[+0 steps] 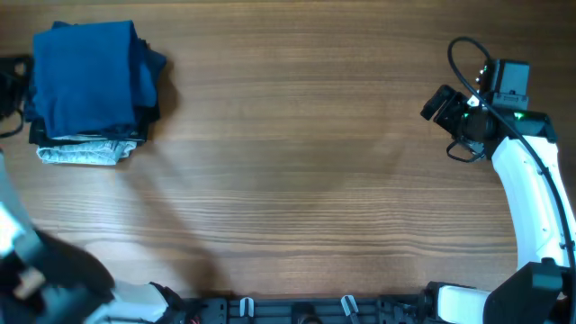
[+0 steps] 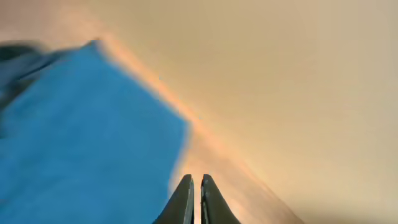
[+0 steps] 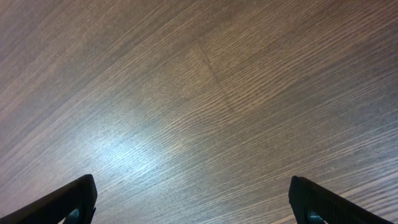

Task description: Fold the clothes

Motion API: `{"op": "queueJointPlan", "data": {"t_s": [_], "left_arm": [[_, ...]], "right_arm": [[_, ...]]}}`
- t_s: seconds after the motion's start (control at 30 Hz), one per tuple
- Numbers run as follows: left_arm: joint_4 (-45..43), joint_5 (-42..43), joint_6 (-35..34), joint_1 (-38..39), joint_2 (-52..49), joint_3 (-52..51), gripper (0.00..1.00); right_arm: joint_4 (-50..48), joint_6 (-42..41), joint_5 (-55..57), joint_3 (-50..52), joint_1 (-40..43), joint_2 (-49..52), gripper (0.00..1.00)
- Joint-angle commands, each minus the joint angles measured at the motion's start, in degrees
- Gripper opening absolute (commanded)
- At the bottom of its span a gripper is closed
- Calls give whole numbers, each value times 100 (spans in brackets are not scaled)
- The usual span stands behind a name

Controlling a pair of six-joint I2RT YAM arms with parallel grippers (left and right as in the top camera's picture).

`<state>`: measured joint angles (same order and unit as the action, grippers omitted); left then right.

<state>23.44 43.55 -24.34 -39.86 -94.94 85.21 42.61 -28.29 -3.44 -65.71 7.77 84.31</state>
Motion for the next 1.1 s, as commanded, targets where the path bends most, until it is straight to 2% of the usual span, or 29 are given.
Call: {"op": "queueJointPlan", "data": {"t_s": [0.0,0.07,0.17,0.23,0.27,0.33,0.37,0.4,0.43,0.9,1.07], "left_arm": [[103,-42,-317,544,868,20,6],[181,-299,-319,968,1036,20,8],[619,-1410,-315,1880,986,17,8],[754,-2286,-313,2509,839,17,18],[752,-2706,-313,2787,745,17,28],[752,-3259,-310,3082,623,17,35],[756,-3383,-310,3141,592,17,54],[767,-3388,-313,3139,575,17,90],[776,-3386,-313,3139,573,17,100],[774,-3383,-313,3139,573,17,100],[774,-3383,-313,3139,573,17,100]], "right_arm": [[-13,-37,-66,4,-4,37,100],[-13,-35,-66,4,-2,37,100],[-13,-35,-66,4,-4,37,100],[-13,-37,-66,4,-2,37,100],[-13,-37,-66,4,-4,39,99],[-13,-37,-66,4,-4,37,100],[-13,-35,-66,4,-4,39,100],[-13,-37,-66,4,-2,37,99],[-13,-37,-66,4,-4,37,100],[-11,-35,-66,48,-4,-26,100],[9,-22,431,48,-4,-1067,99]]}}
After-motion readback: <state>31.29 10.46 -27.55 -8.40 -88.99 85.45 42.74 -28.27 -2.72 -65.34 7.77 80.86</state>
